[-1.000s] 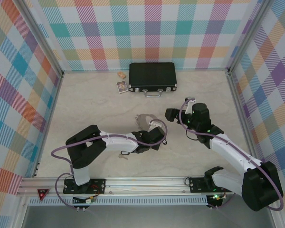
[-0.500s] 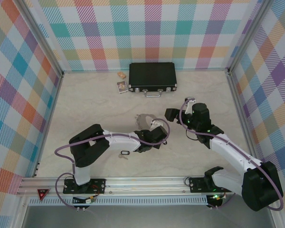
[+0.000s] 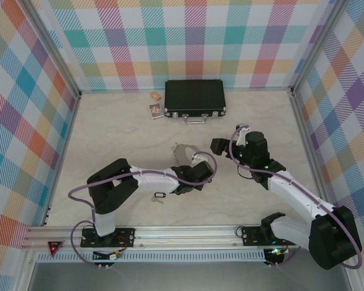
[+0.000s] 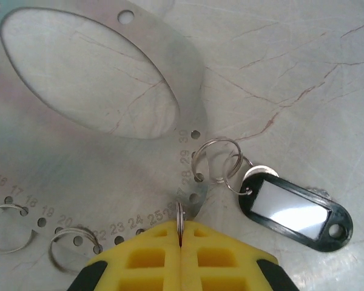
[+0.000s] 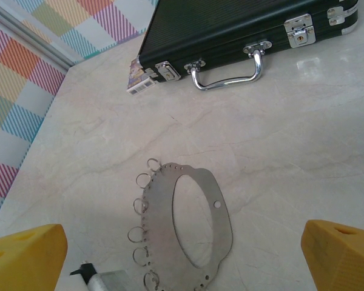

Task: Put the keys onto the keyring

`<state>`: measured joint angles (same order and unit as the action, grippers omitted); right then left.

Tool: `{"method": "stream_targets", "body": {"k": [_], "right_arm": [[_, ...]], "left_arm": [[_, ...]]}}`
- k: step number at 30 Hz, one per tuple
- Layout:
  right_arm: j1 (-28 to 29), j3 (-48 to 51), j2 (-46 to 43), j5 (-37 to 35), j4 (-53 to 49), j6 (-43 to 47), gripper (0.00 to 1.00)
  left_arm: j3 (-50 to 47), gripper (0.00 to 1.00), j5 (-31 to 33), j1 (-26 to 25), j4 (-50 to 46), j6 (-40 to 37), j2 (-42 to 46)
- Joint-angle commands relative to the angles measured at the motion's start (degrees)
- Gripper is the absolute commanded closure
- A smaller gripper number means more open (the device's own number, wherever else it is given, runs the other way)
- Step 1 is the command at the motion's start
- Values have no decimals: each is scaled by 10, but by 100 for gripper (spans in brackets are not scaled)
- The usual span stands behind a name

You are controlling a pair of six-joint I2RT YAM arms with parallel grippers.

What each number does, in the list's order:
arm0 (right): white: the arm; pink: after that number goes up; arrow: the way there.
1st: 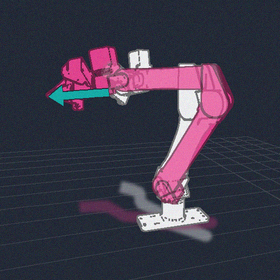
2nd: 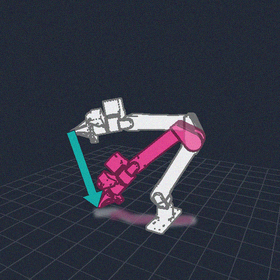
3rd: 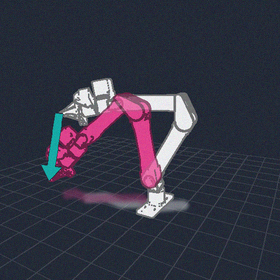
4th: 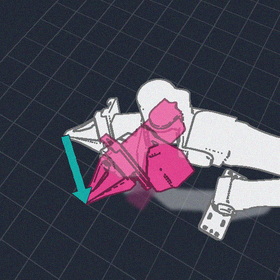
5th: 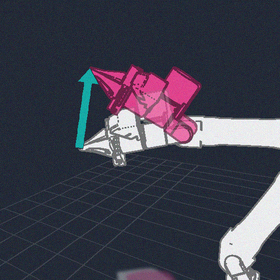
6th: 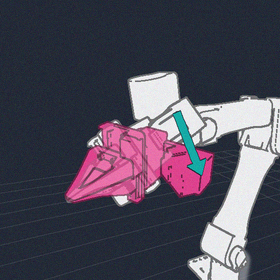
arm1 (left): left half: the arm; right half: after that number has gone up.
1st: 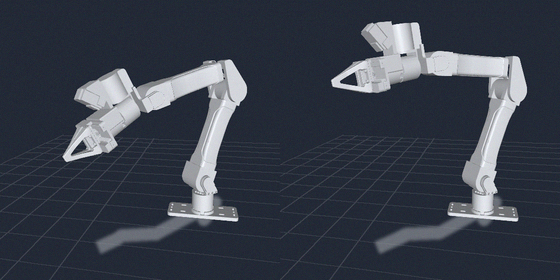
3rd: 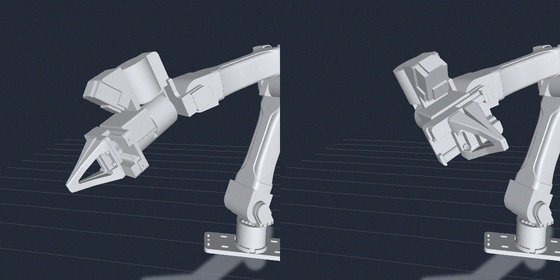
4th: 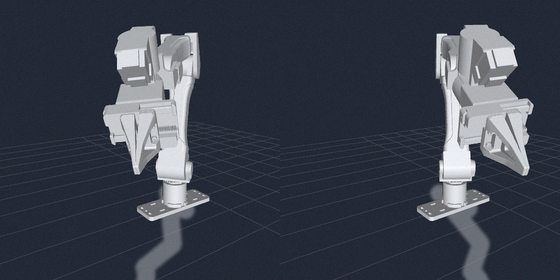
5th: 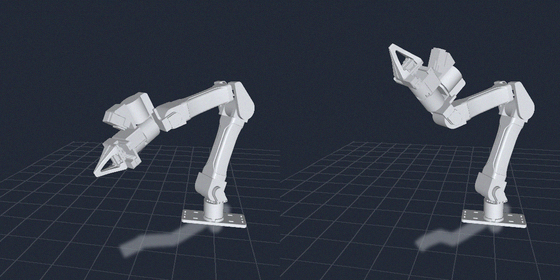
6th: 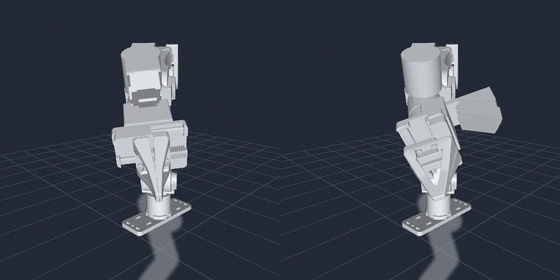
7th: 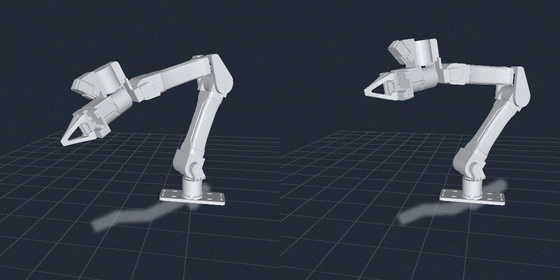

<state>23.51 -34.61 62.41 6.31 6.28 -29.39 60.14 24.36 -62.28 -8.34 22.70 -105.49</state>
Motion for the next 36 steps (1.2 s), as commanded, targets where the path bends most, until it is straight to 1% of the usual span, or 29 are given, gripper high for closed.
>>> {"method": "stream_targets", "body": {"k": [1, 5, 9, 13, 16, 17, 18, 20, 24, 26, 28, 30, 32, 33, 36], "right_arm": [[4, -5, -8, 4, -2, -6, 1], [3, -4, -8, 7, 2, -8, 1], [3, -1, -11, 23, 13, -10, 1], [3, -1, -24, 67, 26, -4, 1], [3, -7, -40, 92, 26, 9, 0], [3, -10, -46, 95, 23, 12, 0], [3, -12, -51, 99, 20, 17, 0], [4, -23, -61, 107, 6, 25, 0], [6, -32, -77, 134, -9, 40, 0], [10, -31, -83, 152, -7, 51, 1], [18, -37, -87, 161, -11, 63, 3], [23, -54, -82, 162, -30, 73, 3], [28, -75, -73, 167, -54, 87, 0], [30, -80, -70, 166, -53, 86, 1], [34, -76, -73, 166, -29, 86, 1]], "left_arm": [[2, 99, 26, -6, -31, -24, 65], [3, 99, 37, -4, -51, -53, 118], [4, 99, 32, 8, -68, -94, 181], [1, 98, -5, 38, -68, -136, 243], [-2, 98, -63, 81, -70, -152, 285], [2, 98, -76, 96, -71, -156, 293], [8, 99, -78, 109, -96, -159, 298], [16, 100, -64, 123, -111, -176, 305], [9, 100, -22, 125, -107, -232, 328], [-1, 100, -14, 126, -91, -247, 347], [-6, 100, -25, 131, -83, -249, 365], [0, 100, -63, 147, -87, -246, 373], [2, 100, -84, 153, -81, -249, 377], [1, 100, -85, 155, -65, -254, 377], [-1, 100, -61, 159, -36, -267, 372]]}}
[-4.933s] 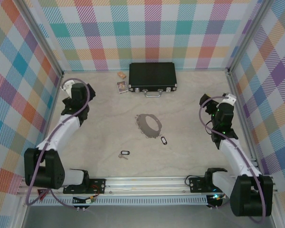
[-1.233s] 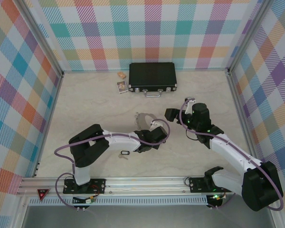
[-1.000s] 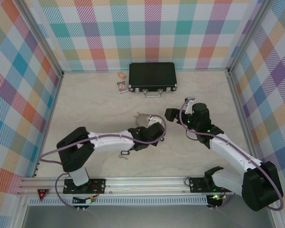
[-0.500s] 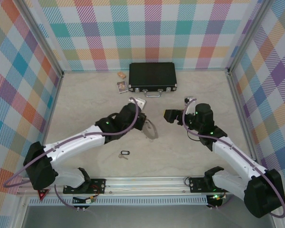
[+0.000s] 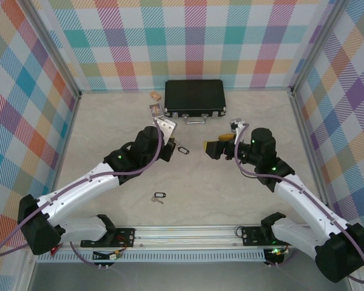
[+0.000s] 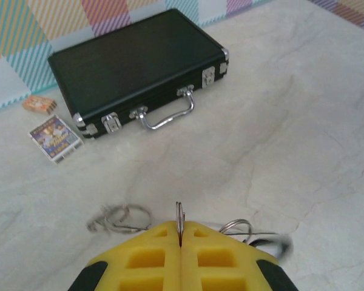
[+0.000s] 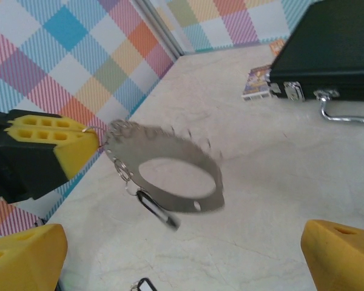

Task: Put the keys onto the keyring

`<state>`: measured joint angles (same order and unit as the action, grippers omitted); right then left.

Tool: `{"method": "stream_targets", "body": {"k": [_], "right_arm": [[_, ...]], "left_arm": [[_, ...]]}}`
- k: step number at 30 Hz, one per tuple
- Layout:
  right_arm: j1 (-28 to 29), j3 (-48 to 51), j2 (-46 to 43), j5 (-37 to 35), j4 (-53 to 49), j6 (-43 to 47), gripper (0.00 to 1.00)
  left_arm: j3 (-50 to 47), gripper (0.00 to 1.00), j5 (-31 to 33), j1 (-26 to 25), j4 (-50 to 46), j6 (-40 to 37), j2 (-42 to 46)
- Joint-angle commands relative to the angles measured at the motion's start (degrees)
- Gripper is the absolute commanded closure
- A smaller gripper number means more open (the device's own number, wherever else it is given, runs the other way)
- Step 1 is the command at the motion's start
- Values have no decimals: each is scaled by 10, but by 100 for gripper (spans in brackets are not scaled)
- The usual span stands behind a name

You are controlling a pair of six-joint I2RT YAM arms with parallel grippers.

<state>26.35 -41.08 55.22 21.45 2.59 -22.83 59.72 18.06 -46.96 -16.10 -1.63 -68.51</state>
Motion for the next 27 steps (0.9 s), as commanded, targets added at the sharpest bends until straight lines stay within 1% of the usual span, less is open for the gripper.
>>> {"method": "stream_targets", "body": {"k": [1, 3, 6, 8, 15, 17, 18, 20, 23, 25, 26, 27], "right_arm": [[7, -10, -2, 9, 14, 21, 1], [8, -9, 0, 14, 27, 29, 0], [9, -3, 7, 22, 53, 31, 2], [9, -4, 18, 43, 69, 34, 9], [9, -17, 64, 129, 112, 16, 34], [10, -16, 63, 147, 115, 13, 35], [9, -15, 61, 153, 119, 13, 36], [9, -7, 51, 165, 132, 9, 44], [9, -1, 42, 180, 144, 0, 53], [9, -2, 42, 187, 145, -6, 55], [9, -1, 42, 190, 149, -9, 58], [9, -1, 43, 191, 151, -9, 59]], "left_arm": [[6, 100, 4, 9, 44, -28, 0], [7, 100, -14, 14, 48, -36, 0], [5, 100, -83, 23, 52, -34, 9], [0, 100, -140, 27, 57, -32, 16], [-31, 100, -294, 39, 125, -7, 38], [-34, 100, -335, 43, 137, -1, 39], [-33, 100, -351, 45, 141, 0, 38], [-31, 100, -378, 48, 149, 2, 36], [-26, 100, -402, 54, 157, 12, 29], [-29, 100, -411, 55, 171, 17, 23], [-30, 100, -415, 55, 177, 20, 20], [-32, 100, -420, 56, 183, 20, 18]]}}
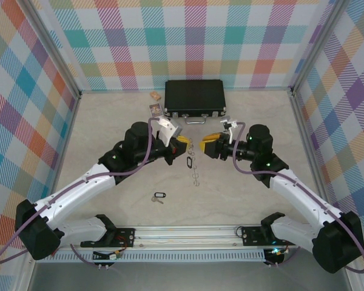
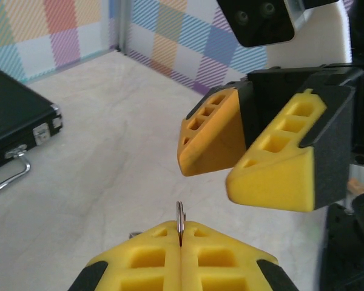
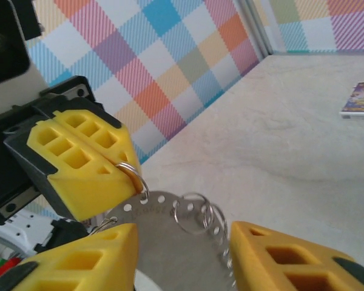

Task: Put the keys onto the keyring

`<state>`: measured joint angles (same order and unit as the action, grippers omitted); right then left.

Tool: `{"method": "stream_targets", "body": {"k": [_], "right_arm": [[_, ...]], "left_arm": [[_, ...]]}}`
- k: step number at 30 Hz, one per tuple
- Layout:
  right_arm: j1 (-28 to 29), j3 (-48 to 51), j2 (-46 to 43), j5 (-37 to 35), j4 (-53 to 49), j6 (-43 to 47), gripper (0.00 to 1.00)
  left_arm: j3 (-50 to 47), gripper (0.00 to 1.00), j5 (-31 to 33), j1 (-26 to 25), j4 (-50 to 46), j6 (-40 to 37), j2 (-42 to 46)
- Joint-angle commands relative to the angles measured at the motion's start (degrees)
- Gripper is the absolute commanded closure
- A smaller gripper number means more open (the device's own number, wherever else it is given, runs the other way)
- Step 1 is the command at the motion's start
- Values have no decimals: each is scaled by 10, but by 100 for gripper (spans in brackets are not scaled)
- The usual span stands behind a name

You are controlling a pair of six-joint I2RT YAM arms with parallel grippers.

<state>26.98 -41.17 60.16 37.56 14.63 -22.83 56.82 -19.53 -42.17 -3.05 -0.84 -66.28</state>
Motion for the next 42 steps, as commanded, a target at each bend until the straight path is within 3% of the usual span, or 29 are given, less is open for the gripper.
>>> {"method": "stream_targets", "body": {"k": [1, 15, 29, 32, 37, 42], "right_arm": [[3, 1, -6, 30, 31, -10, 60], [3, 14, -11, 54, 78, -33, 63], [3, 34, -40, 27, 60, -33, 59], [2, 42, -50, 21, 57, -30, 59], [2, 42, -47, 30, 60, -27, 61], [3, 19, -28, 76, 72, -38, 61]], "left_arm": [[-8, 100, -51, 8, 61, 13, -5], [-71, 100, -66, 8, 162, 27, 34], [-70, 100, -18, 8, 132, 5, 45], [-87, 100, 4, 8, 158, 1, 57], [-161, 100, 15, 8, 293, 0, 78], [-163, 100, -9, 8, 304, 23, 80]]}}
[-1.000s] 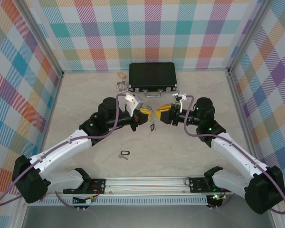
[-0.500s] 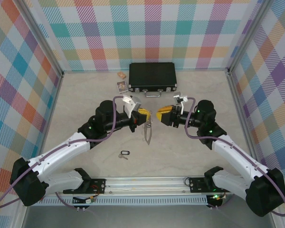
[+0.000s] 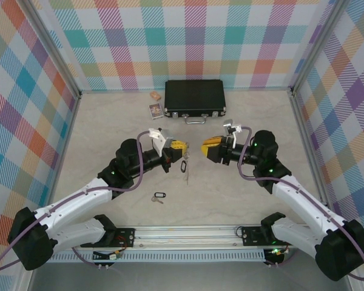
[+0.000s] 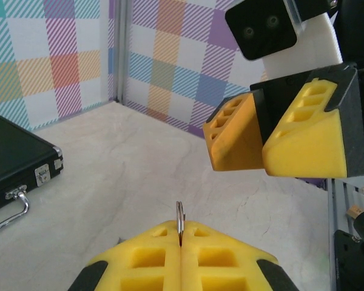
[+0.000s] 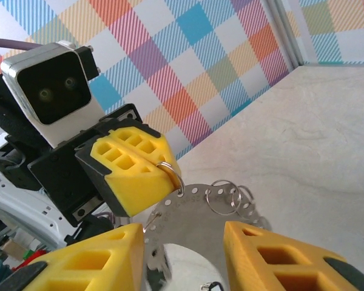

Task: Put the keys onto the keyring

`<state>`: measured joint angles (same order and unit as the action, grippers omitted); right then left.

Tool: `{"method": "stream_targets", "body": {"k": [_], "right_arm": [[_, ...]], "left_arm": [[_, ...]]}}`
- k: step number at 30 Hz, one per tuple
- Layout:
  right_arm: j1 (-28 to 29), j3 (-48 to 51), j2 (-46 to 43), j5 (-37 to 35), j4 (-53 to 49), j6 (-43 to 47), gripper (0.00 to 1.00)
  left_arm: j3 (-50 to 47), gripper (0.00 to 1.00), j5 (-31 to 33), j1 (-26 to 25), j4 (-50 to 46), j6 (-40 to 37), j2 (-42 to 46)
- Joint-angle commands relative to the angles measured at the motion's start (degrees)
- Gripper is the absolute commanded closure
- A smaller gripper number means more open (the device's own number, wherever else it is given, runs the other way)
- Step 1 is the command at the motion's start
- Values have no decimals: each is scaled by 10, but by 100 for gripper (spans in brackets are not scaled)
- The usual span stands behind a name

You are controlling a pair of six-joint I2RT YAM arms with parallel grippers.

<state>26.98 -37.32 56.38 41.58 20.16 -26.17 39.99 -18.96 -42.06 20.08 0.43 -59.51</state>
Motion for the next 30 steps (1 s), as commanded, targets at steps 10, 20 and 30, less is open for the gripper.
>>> {"method": "stream_targets", "body": {"k": [10, 20, 30], "right_arm": [[3, -58, 60, 111, 88, -55, 69], [6, -66, 70, 127, 81, -44, 71], [6, -60, 58, 121, 77, -39, 72]], "left_arm": [[37, 100, -108, 9, 89, 92, -27], [43, 100, -138, 22, 136, 144, -46], [50, 100, -163, 24, 130, 152, -50]]}}
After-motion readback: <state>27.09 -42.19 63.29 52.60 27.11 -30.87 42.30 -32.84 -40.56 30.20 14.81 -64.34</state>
